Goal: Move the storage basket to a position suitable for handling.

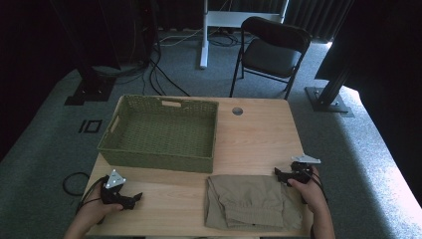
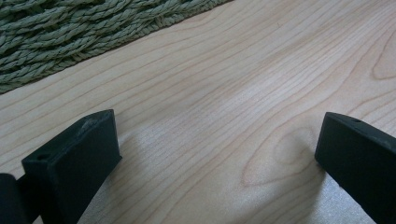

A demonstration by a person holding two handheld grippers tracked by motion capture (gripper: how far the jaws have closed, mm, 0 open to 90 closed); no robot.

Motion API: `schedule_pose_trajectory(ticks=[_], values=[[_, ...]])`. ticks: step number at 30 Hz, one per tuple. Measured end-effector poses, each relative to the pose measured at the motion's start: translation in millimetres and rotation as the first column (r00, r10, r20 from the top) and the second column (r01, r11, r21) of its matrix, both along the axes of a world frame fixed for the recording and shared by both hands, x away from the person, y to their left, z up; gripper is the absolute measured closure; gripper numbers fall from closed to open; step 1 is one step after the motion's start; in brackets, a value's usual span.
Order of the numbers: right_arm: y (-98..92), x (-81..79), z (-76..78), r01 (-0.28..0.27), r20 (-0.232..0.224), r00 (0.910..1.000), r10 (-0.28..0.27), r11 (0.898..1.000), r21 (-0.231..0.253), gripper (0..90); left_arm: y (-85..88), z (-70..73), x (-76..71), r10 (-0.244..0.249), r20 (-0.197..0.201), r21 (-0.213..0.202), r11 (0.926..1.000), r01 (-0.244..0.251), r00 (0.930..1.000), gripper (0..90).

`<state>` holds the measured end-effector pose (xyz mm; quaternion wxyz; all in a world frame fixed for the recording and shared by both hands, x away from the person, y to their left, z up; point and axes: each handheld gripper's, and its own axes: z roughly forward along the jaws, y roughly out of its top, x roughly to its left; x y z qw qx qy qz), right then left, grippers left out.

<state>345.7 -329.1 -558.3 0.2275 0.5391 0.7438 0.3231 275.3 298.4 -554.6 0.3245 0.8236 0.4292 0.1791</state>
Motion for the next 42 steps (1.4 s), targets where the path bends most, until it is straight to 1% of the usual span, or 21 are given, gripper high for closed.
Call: schedule_pose_trajectory(ticks=[4, 6, 8, 10, 17, 19, 20, 21, 22, 23, 24, 29, 31, 34, 35, 36, 39, 40, 41, 42], values=[[0.8, 0.6, 0.1, -0.001, 0.0, 1.0, 0.001, 1.0, -0.001, 10.6, 0.8, 0.2, -0.3, -0.005, -0.002, 0.002, 1.0, 0.005, 1.0, 0.7], [2.1, 1.2, 0.9, 0.005, -0.005, 1.0, -0.005, 1.0, -0.004, 10.7, 4.1, 1.0, 0.1, -0.001, -0.006, 0.003, 1.0, 0.001, 1.0, 0.8], [3.0, 2.3, 2.6, 0.016, 0.001, 0.9999, -0.016, 1.0, -0.009, 10.7, 8.4, 3.5, 1.0, -0.005, 0.0, -0.009, 0.9999, 0.005, 1.0, 0.8], [4.2, 3.8, 7.2, 0.022, 0.012, 0.9997, -0.022, 1.0, 0.017, 10.7, 11.4, 7.1, 2.3, -0.003, 0.007, -0.021, 0.9998, 0.004, 1.0, 0.8], [14.4, 4.8, 23.6, -0.004, 0.039, 0.9992, 0.002, 0.999, 0.043, 10.7, 20.6, 22.5, 7.7, 0.007, 0.031, -0.063, 0.998, -0.005, 0.9995, 0.8], [18.1, 5.0, 27.4, -0.012, 0.041, 0.9991, 0.01, 0.999, 0.052, 10.7, 22.6, 27.3, 8.8, 0.007, 0.038, -0.063, 0.998, -0.004, 0.9992, 0.9], [20.2, 4.9, 29.4, -0.016, 0.042, 0.999, 0.014, 0.998, 0.055, 10.7, 23.7, 29.8, 9.5, 0.008, 0.042, -0.071, 0.9975, -0.005, 0.9991, 0.8], [20.2, 4.9, 29.4, -0.016, 0.042, 0.999, 0.014, 0.998, 0.055, 10.7, 23.7, 29.8, 9.5, 0.008, 0.042, -0.071, 0.9975, -0.005, 0.9991, 0.8], [22.3, 4.9, 31.6, -0.019, 0.045, 0.9989, 0.016, 0.998, 0.062, 10.7, 26.4, 35.9, 10.5, 0.009, 0.05, -0.086, 0.9963, -0.005, 0.9987, 0.8], [27.1, 5.0, 36.7, -0.032, 0.055, 0.9981, 0.028, 0.997, 0.07, 10.7, 27.3, 37.9, 10.9, 0.011, 0.053, -0.093, 0.9957, -0.006, 0.9986, 0.8], [28.8, 5.0, 38.5, -0.035, 0.057, 0.9979, 0.031, 0.997, 0.072, 10.7, 28.7, 40.6, 11.5, 0.01, 0.055, -0.099, 0.9951, -0.005, 0.9985, 0.8], [41.2, 5.1, 51.4, -0.061, 0.079, 0.9954, 0.054, 0.994, 0.09, 10.7, 34.1, 52.9, 13.6, 0.014, 0.075, -0.111, 0.9939, -0.006, 0.9971, 0.8], [46.8, 4.7, 56.1, -0.075, 0.087, 0.9939, 0.067, 0.993, 0.089, 10.7, 35.3, 57.6, 14.2, 0.019, 0.085, -0.118, 0.993, -0.009, 0.9962, 0.8], [49.7, 4.5, 58.3, -0.084, 0.094, 0.9928, 0.075, 0.992, 0.091, 10.7, 36.3, 60.8, 14.7, 0.017, 0.089, -0.121, 0.9927, -0.006, 0.9959, 0.9], [53.7, 4.1, 61.0, -0.094, 0.099, 0.9914, 0.085, 0.991, 0.093, 10.8, 37.5, 66.4, 15.7, 0.024, 0.1, -0.134, 0.9909, -0.01, 0.9947, 0.9], [63.4, 3.7, 67.6, -0.118, 0.117, 0.9874, 0.107, 0.988, 0.097, 10.7, 39.0, 72.9, 17.2, 0.024, 0.113, -0.131, 0.9914, -0.009, 0.9933, 0.9], [73.2, 3.4, 74.1, -0.146, 0.131, 0.9825, 0.132, 0.985, 0.097, 10.8, 41.1, 84.7, 20.0, 0.026, 0.136, -0.137, 0.9905, -0.007, 0.9904, 0.9], [73.2, 3.4, 74.1, -0.146, 0.131, 0.9825, 0.132, 0.985, 0.097, 10.8, 41.1, 84.7, 20.0, 0.026, 0.136, -0.137, 0.9905, -0.007, 0.9904, 0.9], [76.5, 3.5, 76.0, -0.154, 0.136, 0.9807, 0.14, 0.983, 0.097, 10.8, 41.5, 88.9, 21.1, 0.029, 0.145, -0.15, 0.9887, -0.007, 0.989, 0.9], [82.4, 4.0, 79.4, -0.172, 0.142, 0.9772, 0.158, 0.98, 0.098, 10.7, 42.5, 97.0, 23.6, 0.03, 0.16, -0.151, 0.9886, -0.005, 0.9866, 0.9]])
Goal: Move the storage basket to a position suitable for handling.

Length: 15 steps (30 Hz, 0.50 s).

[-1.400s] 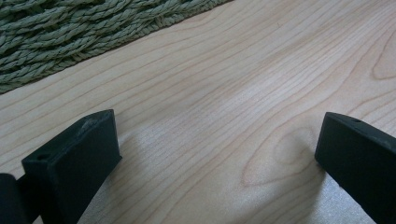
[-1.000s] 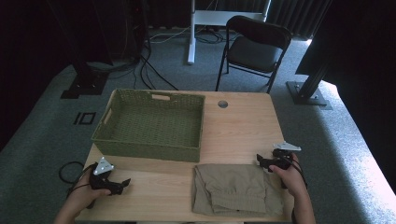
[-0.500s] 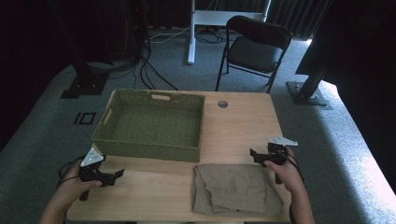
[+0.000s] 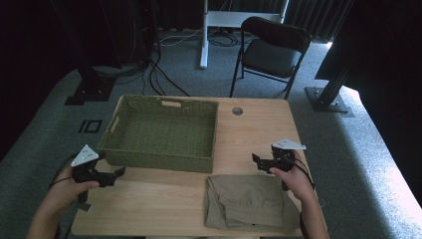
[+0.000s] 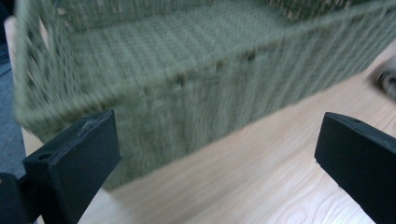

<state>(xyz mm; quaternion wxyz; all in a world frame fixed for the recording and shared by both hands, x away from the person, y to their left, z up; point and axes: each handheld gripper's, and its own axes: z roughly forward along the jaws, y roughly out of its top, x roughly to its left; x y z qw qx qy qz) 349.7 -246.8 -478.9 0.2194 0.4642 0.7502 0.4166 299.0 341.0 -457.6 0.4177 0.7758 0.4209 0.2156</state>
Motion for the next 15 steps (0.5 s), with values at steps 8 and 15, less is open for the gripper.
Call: schedule_pose_trajectory(ticks=[8, 15], values=[[21.3, 3.6, 7.2, -0.04, 0.015, 0.9991, 0.04, 0.999, 0.019, 10.8, 7.8, 22.3, 17.9, 0.032, 0.045, -0.024, 0.9992, -0.031, 0.9985, 0.9], [38.5, 5.7, 12.4, -0.072, 0.029, 0.9971, 0.071, 0.997, 0.034, 10.8, 19.9, 27.0, 36.5, 0.081, 0.056, -0.044, 0.9959, -0.079, 0.9952, 0.9]])
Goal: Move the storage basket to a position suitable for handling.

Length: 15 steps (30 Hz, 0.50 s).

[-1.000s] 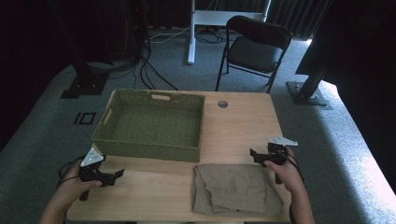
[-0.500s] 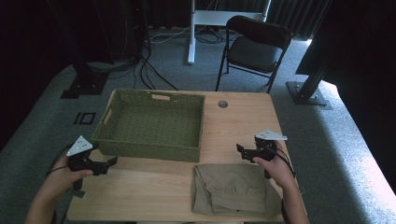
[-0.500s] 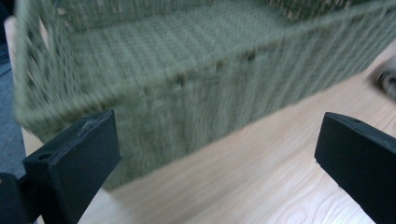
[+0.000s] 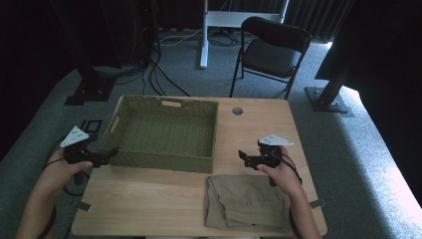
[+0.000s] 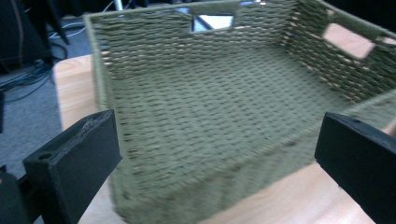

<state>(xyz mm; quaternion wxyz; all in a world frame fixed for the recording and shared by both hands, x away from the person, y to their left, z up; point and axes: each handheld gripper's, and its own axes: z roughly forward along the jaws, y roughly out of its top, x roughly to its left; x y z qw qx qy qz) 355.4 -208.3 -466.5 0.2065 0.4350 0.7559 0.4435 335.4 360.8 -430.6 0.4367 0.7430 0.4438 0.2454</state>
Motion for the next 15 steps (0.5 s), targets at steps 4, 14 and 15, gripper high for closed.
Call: schedule_pose_trajectory(ticks=[4, 14, 15], values=[[16.8, 3.0, 7.3, -0.026, 0.014, 0.9996, 0.026, 1.0, 0.01, 10.8, 11.4, -5.1, 15.2, 0.047, -0.016, -0.022, 0.9986, -0.047, 0.9988, 0.9], [53.4, 12.9, 15.0, -0.067, 0.027, 0.9974, 0.066, 0.997, 0.042, 10.9, 26.6, -21.7, 37.2, 0.132, -0.031, -0.057, 0.9894, -0.134, 0.9908, 9.2], [57.4, 14.0, 15.2, -0.073, 0.029, 0.997, 0.072, 0.996, 0.045, 10.9, 27.8, -24.5, 38.7, 0.138, -0.034, -0.056, 0.9887, -0.139, 0.9899, 9.2]])
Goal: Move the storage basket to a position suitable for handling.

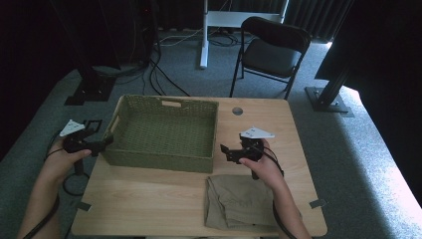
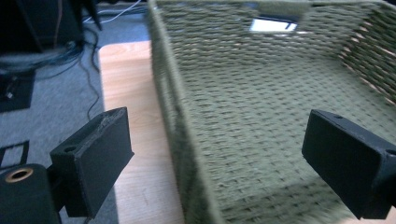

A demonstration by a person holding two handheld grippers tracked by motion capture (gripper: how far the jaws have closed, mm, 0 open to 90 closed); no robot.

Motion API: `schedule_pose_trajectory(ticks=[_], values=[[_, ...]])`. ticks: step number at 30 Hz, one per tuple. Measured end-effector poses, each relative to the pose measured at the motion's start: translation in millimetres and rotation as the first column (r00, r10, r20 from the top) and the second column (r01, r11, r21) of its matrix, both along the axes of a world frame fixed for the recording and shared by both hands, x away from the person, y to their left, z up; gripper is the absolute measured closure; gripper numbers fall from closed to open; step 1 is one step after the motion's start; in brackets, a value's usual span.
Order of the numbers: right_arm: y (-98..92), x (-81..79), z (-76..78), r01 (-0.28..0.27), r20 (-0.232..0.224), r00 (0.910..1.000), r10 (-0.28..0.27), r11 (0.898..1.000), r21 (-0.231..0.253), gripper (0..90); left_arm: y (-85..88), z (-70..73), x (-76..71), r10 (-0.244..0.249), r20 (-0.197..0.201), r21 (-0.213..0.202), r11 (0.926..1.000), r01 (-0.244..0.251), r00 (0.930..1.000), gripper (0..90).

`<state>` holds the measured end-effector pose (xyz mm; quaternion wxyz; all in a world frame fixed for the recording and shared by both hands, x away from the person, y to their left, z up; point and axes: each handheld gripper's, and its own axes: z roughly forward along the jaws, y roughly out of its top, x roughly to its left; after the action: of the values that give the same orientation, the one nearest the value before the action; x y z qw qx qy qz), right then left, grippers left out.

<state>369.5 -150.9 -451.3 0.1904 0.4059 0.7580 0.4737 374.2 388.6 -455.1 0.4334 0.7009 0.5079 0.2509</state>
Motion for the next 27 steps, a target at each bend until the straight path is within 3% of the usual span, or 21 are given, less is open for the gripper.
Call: schedule_pose_trajectory(ticks=[3, 9, 16, 17, 19, 23, 27], values=[[11.3, 3.6, -0.4, -0.006, -0.003, 1.0, 0.006, 1.0, 0.007, 10.9, 2.9, -8.7, 3.5, 0.018, -0.014, -0.005, 0.9998, -0.018, 0.9998, 12.8], [30.5, 8.4, -3.2, -0.001, -0.006, 1.0, 0.001, 1.0, 0.002, 20.4, 3.5, -19.7, 6.9, 0.029, -0.03, 0.012, 0.9995, -0.028, 0.9991, 18.5], [43.9, 11.2, -11.9, 0.009, -0.024, 0.9997, -0.01, 0.999, -0.045, 35.5, 1.7, -27.3, 7.4, 0.054, -0.003, 0.032, 0.998, -0.054, 0.9985, 31.5], [45.9, 10.6, -12.8, 0.005, -0.032, 0.9995, -0.006, 0.999, -0.039, 43.2, 2.0, -28.2, 7.2, 0.065, -0.014, 0.026, 0.9975, -0.065, 0.9978, 42.5], [48.4, 9.3, -11.9, -0.007, -0.026, 0.9996, 0.006, 0.999, -0.047, 49.9, 1.8, -28.9, 6.6, 0.077, -0.015, 0.008, 0.997, -0.077, 0.9969, 48.0], [54.7, 8.2, -11.9, 0.005, -0.009, 0.9999, -0.006, 0.997, -0.081, 54.4, -2.8, -27.4, 5.2, 0.076, -0.017, 0.031, 0.9966, -0.076, 0.9969, 59.7], [58.2, 6.7, -12.8, 0.027, -0.018, 0.9994, -0.028, 0.997, -0.071, 57.9, -7.0, -26.8, 3.6, 0.08, -0.033, 0.015, 0.9967, -0.08, 0.9962, 72.9]])
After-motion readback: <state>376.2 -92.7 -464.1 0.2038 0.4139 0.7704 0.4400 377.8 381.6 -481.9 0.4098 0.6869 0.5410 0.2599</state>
